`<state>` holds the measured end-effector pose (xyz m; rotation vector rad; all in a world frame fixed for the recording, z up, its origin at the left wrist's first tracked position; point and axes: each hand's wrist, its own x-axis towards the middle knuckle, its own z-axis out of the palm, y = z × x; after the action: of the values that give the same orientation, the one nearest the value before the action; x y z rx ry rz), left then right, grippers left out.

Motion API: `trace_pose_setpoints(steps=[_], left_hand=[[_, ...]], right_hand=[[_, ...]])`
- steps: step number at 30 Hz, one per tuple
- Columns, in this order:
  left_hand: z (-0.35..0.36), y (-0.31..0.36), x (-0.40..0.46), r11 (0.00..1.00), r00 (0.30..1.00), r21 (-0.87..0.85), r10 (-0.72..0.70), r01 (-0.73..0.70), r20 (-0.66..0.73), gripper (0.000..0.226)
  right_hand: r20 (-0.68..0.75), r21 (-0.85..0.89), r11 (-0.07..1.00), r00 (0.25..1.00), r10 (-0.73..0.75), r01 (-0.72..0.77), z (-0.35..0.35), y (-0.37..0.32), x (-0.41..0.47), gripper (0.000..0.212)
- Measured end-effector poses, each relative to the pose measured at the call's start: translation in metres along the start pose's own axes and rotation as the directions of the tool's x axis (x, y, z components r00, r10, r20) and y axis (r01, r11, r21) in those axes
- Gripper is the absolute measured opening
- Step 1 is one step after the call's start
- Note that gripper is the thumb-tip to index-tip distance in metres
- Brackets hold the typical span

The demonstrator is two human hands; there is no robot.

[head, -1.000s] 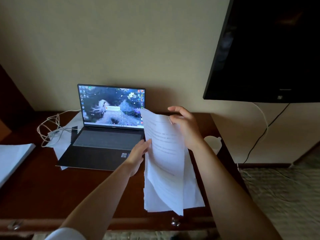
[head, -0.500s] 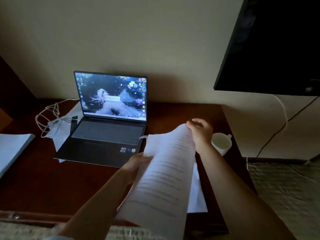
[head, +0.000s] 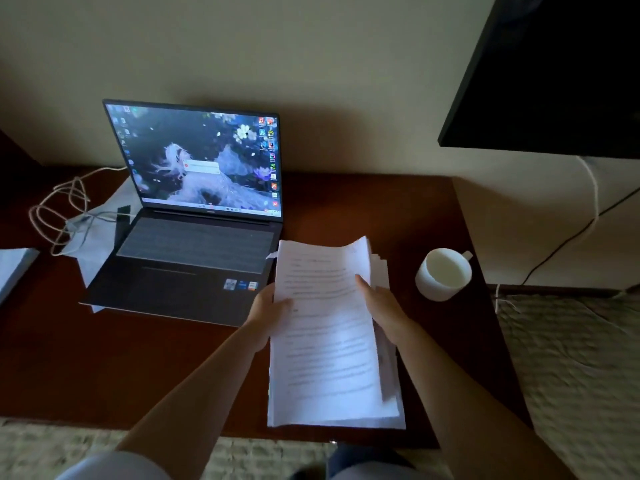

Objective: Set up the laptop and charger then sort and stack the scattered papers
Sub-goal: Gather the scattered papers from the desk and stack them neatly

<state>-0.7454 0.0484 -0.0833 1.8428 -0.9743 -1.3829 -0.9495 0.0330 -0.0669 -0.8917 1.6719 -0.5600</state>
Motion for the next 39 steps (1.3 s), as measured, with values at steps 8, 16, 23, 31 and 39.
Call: trace_pose_setpoints(steps=[8,16,23,31,39], left_hand=[[0.013,-0.02,0.0,0.934,0.989,0.354,0.084,-0.037,-0.118,0.017],[0.033,-0.012,-0.012,0.919,0.947,0.366,-0.023,0.147,-0.322,0.036],[0.034,-0.008,-0.012,0.95,0.934,0.168,-0.205,0.262,-0.294,0.065],[0.038,-0.013,-0.016,0.948,0.991,0.288,-0.124,0.133,-0.049,0.014],[0.022,-0.03,-0.03,0.849,0.985,0.514,-0.037,0.12,-0.168,0.017]], right_hand=[[-0.437,-0.249,0.968,0.888,-0.141,0.031,0.012,0.059,-0.003,0.023],[-0.389,-0.265,0.947,0.879,-0.277,0.182,0.011,0.052,0.017,0.026],[-0.447,-0.144,0.974,0.867,-0.221,0.174,0.018,0.047,0.008,0.043],[-0.176,0.137,0.982,0.972,0.154,-0.131,-0.005,0.038,0.008,0.033],[-0.068,0.187,0.982,0.997,0.032,-0.019,0.009,0.054,-0.028,0.045]])
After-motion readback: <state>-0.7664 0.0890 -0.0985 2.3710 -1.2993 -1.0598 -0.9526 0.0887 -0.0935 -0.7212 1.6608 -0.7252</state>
